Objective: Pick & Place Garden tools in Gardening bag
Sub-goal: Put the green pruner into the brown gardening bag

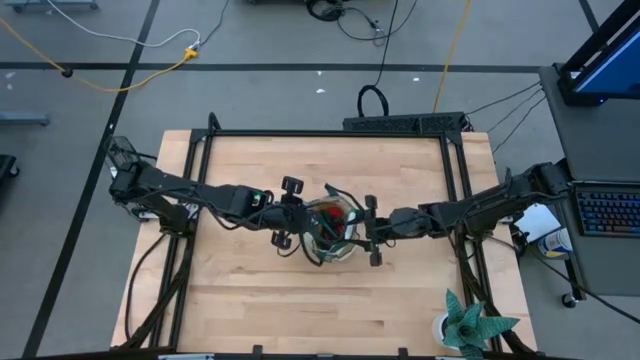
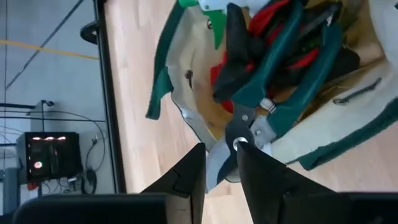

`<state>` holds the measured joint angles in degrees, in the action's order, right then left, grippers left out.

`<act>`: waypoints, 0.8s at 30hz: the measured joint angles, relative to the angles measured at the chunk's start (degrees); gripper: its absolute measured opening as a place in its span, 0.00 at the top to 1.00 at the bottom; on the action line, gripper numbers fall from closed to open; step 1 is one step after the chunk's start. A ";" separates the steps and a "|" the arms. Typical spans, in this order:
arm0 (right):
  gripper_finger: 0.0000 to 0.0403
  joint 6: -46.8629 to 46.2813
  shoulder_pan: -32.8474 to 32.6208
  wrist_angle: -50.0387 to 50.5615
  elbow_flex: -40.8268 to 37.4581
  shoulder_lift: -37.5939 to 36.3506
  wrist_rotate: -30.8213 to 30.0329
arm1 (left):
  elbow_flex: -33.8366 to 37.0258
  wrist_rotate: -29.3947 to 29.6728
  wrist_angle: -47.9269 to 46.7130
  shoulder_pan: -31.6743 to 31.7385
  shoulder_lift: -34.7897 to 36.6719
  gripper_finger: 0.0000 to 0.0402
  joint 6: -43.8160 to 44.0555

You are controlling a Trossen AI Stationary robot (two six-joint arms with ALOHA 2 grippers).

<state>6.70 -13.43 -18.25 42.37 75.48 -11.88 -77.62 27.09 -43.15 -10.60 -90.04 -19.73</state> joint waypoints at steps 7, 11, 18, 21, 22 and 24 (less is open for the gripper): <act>0.55 -1.49 -2.25 3.21 0.00 0.00 0.66 | -0.37 -8.53 4.92 2.60 -0.79 0.76 -1.73; 0.56 -1.15 -3.03 3.26 -0.27 0.02 3.07 | -0.37 -18.66 9.45 4.63 -2.79 0.76 -2.71; 0.58 -0.57 -3.08 2.09 -2.33 0.04 2.75 | -0.37 -25.40 11.93 6.15 -8.10 0.76 -6.12; 0.58 -0.53 -3.08 2.13 -3.10 0.02 2.75 | -0.37 -24.81 12.25 6.13 -9.73 0.76 -8.31; 0.58 -0.47 -3.08 2.08 -3.29 0.02 2.74 | -0.37 -23.71 12.65 6.09 -10.39 0.76 -8.74; 0.58 -0.42 -3.08 1.61 -3.45 0.02 2.71 | -0.39 -20.08 13.63 5.98 -11.03 0.76 -9.28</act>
<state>6.28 -16.51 -16.64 38.92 75.50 -9.17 -78.02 7.01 -29.52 -4.62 -101.07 -29.01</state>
